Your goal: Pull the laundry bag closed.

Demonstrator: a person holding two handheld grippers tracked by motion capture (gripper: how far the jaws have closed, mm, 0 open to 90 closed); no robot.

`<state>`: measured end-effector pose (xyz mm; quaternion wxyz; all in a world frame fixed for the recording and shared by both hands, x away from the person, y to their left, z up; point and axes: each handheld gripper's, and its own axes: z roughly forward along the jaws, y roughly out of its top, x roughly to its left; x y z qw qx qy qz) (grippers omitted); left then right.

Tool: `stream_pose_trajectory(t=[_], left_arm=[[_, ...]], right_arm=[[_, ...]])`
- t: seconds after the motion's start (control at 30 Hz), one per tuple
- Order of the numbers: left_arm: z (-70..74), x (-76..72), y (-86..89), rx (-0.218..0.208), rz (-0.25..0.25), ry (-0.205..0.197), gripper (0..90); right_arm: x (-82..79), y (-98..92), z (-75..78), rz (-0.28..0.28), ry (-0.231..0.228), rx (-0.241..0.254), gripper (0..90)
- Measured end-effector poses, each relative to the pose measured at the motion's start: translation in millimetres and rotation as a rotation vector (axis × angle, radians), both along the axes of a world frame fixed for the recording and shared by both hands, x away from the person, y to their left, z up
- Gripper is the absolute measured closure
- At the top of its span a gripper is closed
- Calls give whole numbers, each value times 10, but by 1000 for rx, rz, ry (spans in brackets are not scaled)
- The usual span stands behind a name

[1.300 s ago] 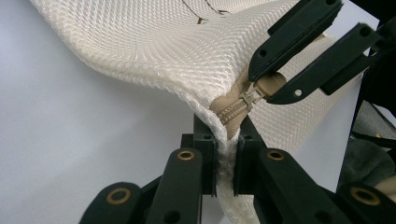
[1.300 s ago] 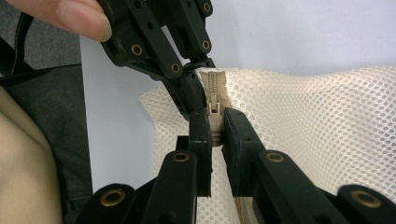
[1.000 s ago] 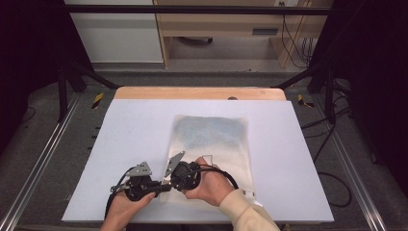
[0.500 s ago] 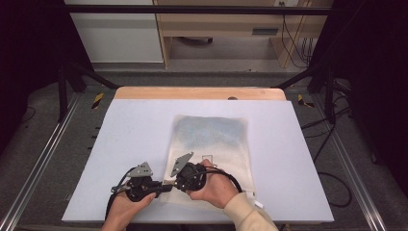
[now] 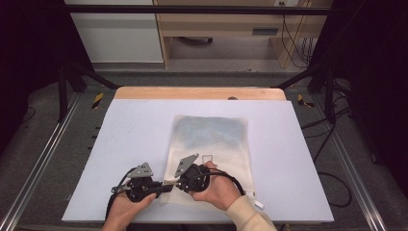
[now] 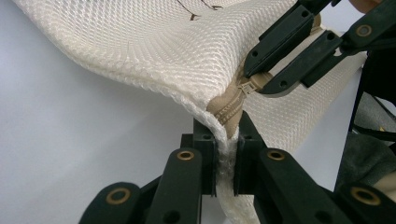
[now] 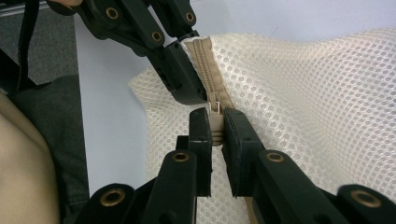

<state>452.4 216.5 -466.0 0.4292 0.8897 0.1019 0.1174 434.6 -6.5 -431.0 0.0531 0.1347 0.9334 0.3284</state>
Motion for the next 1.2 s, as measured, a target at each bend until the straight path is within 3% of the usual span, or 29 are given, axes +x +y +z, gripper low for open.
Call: stream_pose_trajectory(t=[0.17, 0.33, 0.57, 0.87, 1.2], left_arm=[[6, -13, -6, -8, 6, -2, 824], [-3, -22, -36, 9, 7, -19, 824], [-5, -57, -71, -4, 31, -35, 824], [2, -62, -106, -22, 23, -49, 824], [23, -77, -140, -25, 22, -51, 824]], right_arm=[[-7, -42, -5, -11, -7, 13, 824], [-13, -78, -47, -21, -7, 30, 824], [-36, -125, -56, -25, -27, 53, 824], [-34, -207, -51, -40, -25, 81, 824], [-67, -259, -26, -47, -36, 79, 824]])
